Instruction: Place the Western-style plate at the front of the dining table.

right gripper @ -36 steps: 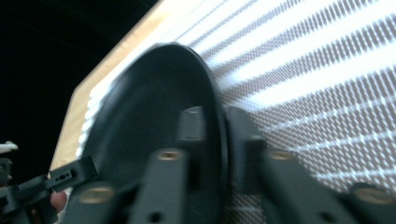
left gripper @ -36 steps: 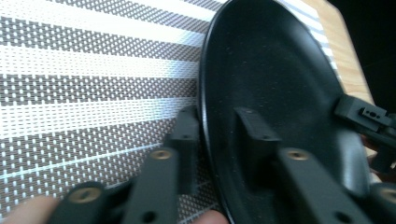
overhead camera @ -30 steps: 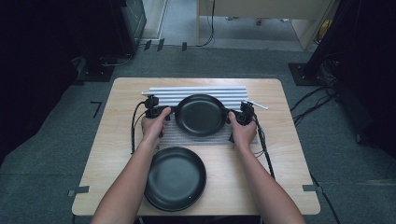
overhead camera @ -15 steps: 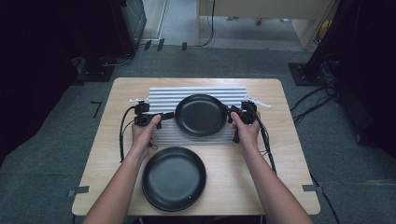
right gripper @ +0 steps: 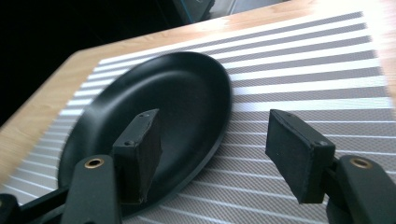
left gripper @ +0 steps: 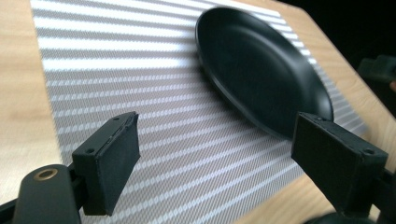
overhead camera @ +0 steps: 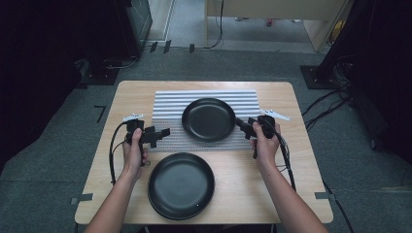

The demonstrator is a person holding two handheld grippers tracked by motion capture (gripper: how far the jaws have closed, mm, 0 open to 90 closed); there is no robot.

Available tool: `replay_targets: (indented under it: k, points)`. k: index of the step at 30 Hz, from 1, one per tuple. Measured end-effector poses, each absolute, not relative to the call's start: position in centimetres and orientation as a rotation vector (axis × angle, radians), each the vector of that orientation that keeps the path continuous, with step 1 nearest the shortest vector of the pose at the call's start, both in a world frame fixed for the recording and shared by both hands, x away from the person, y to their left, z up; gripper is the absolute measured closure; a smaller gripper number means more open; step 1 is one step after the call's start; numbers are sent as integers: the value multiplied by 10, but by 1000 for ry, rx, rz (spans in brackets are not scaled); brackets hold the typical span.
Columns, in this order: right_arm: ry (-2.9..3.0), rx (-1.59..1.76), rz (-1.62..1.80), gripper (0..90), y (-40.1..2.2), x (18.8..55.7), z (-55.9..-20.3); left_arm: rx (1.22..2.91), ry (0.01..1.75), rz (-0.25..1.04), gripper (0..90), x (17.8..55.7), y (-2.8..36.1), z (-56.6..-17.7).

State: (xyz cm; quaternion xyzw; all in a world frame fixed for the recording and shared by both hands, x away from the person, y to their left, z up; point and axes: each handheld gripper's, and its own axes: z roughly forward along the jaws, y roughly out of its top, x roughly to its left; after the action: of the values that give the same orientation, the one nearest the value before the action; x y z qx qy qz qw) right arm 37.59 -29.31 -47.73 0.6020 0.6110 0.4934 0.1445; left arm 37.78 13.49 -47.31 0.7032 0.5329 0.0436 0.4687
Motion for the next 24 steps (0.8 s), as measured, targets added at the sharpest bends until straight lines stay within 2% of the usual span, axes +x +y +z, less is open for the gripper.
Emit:
replay_targets:
  k: [14, 18, 24]
  points:
    - [1821, 1600, 1333, 319, -323, 334, -475, 1693, 1325, 212, 92, 329, 164, -477]
    - [1830, 1585, 1317, 313, -331, 323, -478, 1688, 1325, 234, 32, 318, 169, -478]
    - [1831, 1584, 1304, 310, -345, 306, -483, 1690, 1333, 252, 29, 301, 177, -482]
